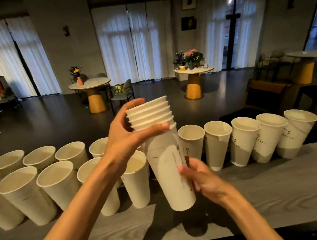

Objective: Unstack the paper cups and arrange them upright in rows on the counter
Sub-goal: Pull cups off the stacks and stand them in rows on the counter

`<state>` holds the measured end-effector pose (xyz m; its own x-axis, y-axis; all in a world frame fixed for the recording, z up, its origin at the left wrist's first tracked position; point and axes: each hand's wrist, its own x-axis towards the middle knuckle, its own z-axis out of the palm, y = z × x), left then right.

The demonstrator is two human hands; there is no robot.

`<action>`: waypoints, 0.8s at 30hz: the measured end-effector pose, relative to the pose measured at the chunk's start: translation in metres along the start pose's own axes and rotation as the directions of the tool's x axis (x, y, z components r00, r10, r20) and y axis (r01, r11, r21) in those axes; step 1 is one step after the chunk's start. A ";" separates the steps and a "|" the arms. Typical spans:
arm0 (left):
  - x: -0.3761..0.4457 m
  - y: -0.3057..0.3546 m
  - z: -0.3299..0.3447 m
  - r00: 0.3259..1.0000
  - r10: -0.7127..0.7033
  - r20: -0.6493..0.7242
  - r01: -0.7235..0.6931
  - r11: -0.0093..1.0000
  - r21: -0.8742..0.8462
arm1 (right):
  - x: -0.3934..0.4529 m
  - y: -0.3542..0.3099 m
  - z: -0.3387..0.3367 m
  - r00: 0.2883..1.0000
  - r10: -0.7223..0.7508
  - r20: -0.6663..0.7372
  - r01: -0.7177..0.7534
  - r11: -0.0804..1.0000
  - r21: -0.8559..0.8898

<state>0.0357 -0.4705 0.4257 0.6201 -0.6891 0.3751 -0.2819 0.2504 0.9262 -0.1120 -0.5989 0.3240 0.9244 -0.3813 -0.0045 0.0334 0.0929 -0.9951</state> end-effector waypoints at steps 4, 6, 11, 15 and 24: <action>0.004 0.006 0.002 0.985 0.153 -0.080 -0.141 0.980 0.140 | 0.002 0.023 -0.007 0.985 -0.036 -0.172 -0.018 0.953 -0.302; 0.009 0.012 -0.004 0.970 0.178 -0.163 -0.163 0.981 0.104 | 0.006 0.040 -0.008 0.975 -0.020 -0.219 -0.050 0.949 -0.310; 0.017 0.031 -0.027 0.948 0.170 -0.271 -0.181 0.983 -0.015 | 0.019 0.068 -0.006 0.964 0.009 -0.267 -0.072 0.971 -0.227; 0.018 0.040 -0.042 0.940 0.157 -0.303 -0.196 0.975 -0.101 | 0.031 0.078 -0.005 0.961 -0.008 -0.277 -0.059 0.970 -0.234; 0.011 0.037 -0.020 0.986 0.129 -0.108 -0.144 0.979 -0.147 | 0.022 0.077 -0.014 0.965 0.030 -0.262 -0.119 0.936 -0.331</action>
<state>0.0470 -0.4552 0.4646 0.6537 -0.5736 0.4936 -0.2581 0.4442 0.8580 -0.0944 -0.6127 0.2456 0.7934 -0.6056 -0.0604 -0.2049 -0.1723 -0.9635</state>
